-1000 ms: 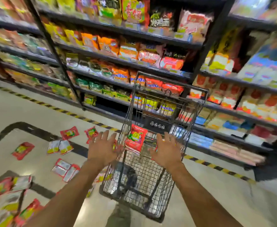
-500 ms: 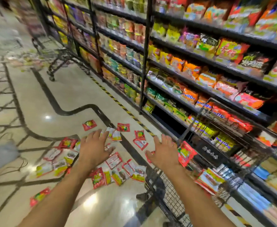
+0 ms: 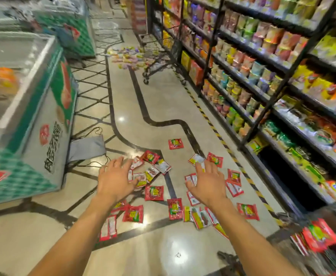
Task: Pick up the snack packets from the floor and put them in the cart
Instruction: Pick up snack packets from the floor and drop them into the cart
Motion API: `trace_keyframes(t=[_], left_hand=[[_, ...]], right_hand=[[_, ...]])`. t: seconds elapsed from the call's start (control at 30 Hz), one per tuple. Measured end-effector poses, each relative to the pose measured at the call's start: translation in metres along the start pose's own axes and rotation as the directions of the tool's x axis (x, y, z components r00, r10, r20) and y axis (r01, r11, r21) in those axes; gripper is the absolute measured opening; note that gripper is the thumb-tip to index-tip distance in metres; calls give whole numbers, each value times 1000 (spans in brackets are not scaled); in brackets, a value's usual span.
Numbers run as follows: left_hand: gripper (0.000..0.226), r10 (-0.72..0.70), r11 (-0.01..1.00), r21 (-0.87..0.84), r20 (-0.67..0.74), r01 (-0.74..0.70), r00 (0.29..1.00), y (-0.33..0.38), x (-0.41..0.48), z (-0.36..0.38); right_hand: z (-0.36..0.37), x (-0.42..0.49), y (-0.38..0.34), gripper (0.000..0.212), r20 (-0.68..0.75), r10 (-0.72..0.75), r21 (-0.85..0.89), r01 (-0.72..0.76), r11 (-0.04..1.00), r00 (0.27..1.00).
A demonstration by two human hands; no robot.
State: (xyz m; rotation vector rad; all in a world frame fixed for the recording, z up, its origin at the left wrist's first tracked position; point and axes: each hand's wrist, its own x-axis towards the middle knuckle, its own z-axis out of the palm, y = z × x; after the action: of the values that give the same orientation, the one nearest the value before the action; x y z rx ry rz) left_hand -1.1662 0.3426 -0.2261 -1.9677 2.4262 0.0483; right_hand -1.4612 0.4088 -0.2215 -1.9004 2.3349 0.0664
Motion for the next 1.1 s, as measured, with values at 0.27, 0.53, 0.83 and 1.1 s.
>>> trace_keyframes(t=[0.27, 0.53, 0.83, 1.1], left_hand=[[82, -77, 997, 18, 56, 76, 995, -158, 23, 24], [80, -167, 984, -37, 118, 172, 979, -243, 37, 64], [76, -276, 959, 0, 232, 284, 933, -282, 82, 141], [76, -326, 938, -6, 321, 346, 889, -295, 145, 224]], right_hand=[[26, 62, -167, 78, 46, -118, -29, 119, 992, 992], [66, 106, -261, 82, 154, -230, -36, 238, 971, 961], [141, 193, -303, 83, 277, -318, -3, 332, 943, 907], [218, 276, -322, 85, 348, -344, 27, 357, 934, 872]])
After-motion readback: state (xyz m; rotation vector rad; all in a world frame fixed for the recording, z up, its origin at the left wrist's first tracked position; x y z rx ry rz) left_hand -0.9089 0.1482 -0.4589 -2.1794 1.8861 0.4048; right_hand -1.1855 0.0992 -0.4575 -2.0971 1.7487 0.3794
